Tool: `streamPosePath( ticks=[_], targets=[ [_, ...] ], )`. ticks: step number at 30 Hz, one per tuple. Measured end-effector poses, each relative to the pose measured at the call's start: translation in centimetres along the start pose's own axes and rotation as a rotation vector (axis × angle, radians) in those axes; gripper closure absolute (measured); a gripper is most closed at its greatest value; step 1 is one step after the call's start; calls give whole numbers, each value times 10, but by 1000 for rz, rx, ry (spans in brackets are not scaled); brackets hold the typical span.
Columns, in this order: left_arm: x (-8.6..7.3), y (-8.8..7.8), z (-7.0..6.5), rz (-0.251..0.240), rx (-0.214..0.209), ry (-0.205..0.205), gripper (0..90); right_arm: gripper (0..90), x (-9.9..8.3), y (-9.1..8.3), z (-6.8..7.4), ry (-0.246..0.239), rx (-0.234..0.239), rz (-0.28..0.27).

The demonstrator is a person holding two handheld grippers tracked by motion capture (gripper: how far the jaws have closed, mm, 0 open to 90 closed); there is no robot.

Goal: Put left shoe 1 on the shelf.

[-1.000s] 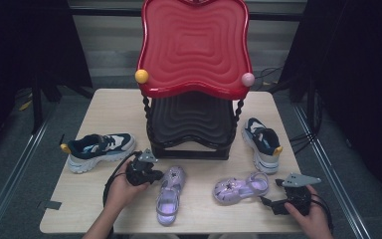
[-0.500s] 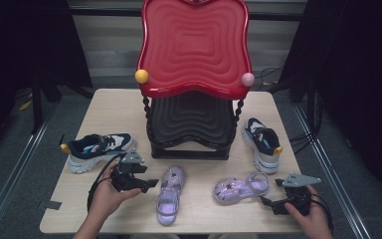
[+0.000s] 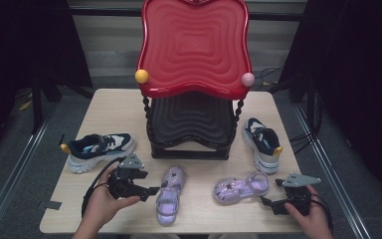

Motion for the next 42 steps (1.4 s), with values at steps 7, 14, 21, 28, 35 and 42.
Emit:
streamPosePath(
  ticks=[7, 14, 21, 28, 35, 42],
  targets=[
    [4, -4, -13, 22, -16, 17, 276, 98, 0, 0, 0, 0, 0, 0],
    [-3, 7, -21, 14, -35, 15, 254, 98, 0, 0, 0, 0, 0, 0],
    [-10, 22, -23, 12, -42, 22, 252, 98, 0, 0, 0, 0, 0, 0],
    [-15, 33, -24, 63, -35, 58, 292, 98, 0, 0, 0, 0, 0, 0],
    [-18, 37, -20, 61, -1, 86, 456, 98, 0, 0, 0, -1, 0, 0],
    [-15, 35, -16, 23, 15, 103, 679, 97, 0, 0, 0, 0, 0, 0]
  ],
)
Point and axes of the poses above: each handheld gripper's, and its own axes: y roughly forward along the jaws, x roughly out of its top, z roughly to its left, the point moved 5 cm from there along y, roughly forward along the jaws, and after that the axes turned 11 degrees about -y, right-handed, at the moved point
